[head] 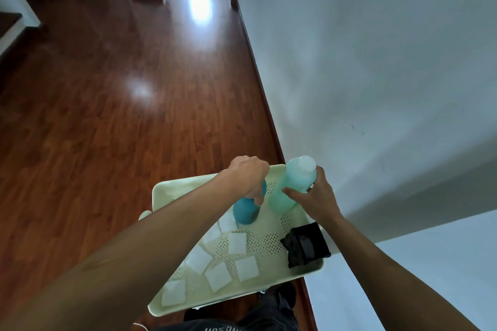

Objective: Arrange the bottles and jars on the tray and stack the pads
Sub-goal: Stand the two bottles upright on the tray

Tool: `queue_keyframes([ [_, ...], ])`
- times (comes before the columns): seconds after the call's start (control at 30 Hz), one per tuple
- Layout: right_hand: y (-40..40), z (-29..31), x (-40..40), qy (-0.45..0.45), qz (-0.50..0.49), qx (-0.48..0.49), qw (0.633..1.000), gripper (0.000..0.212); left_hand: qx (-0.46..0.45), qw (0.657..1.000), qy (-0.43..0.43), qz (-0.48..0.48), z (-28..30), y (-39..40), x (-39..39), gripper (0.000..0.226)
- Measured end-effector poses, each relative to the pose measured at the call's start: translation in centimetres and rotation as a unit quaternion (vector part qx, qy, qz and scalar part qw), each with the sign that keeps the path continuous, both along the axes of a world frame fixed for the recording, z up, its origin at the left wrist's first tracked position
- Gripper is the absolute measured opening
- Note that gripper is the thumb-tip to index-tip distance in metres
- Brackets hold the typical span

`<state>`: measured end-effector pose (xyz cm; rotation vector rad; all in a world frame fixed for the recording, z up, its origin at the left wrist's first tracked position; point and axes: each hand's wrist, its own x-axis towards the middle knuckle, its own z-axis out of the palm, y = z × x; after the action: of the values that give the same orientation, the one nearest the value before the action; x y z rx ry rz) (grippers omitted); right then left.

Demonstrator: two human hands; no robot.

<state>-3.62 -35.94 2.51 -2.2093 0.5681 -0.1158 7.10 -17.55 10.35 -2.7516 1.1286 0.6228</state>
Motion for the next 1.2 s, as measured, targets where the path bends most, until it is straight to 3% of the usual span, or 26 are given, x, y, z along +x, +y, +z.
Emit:
queue_keyframes([
  [0.5,0.2,0.3,-0.5,0.009,-0.007,0.024,1.0,0.096,-0.042,0.999,-0.007,0.01,-1.1,-0.8,0.8,0.066],
  [0.8,-0.1,0.7,-1.1,0.009,0.017,0.012,1.0,0.091,-0.159,0.986,-0.012,0.058,-3.4,1.1,0.1,0.094],
  [0.97,0.0,2.6,-1.3,-0.034,0.02,0.006,0.999,0.087,-0.214,0.974,0.017,0.068,-4.6,2.4,0.0,0.105],
  [1.1,0.3,5.0,-1.1,-0.07,0.052,-0.042,0.995,0.084,-0.205,0.975,0.046,0.076,-4.8,4.5,0.8,0.114],
  [1.2,0.8,6.8,-1.0,-0.098,0.081,-0.114,0.985,0.075,-0.169,0.982,0.034,0.08,-5.1,6.6,1.7,0.106],
])
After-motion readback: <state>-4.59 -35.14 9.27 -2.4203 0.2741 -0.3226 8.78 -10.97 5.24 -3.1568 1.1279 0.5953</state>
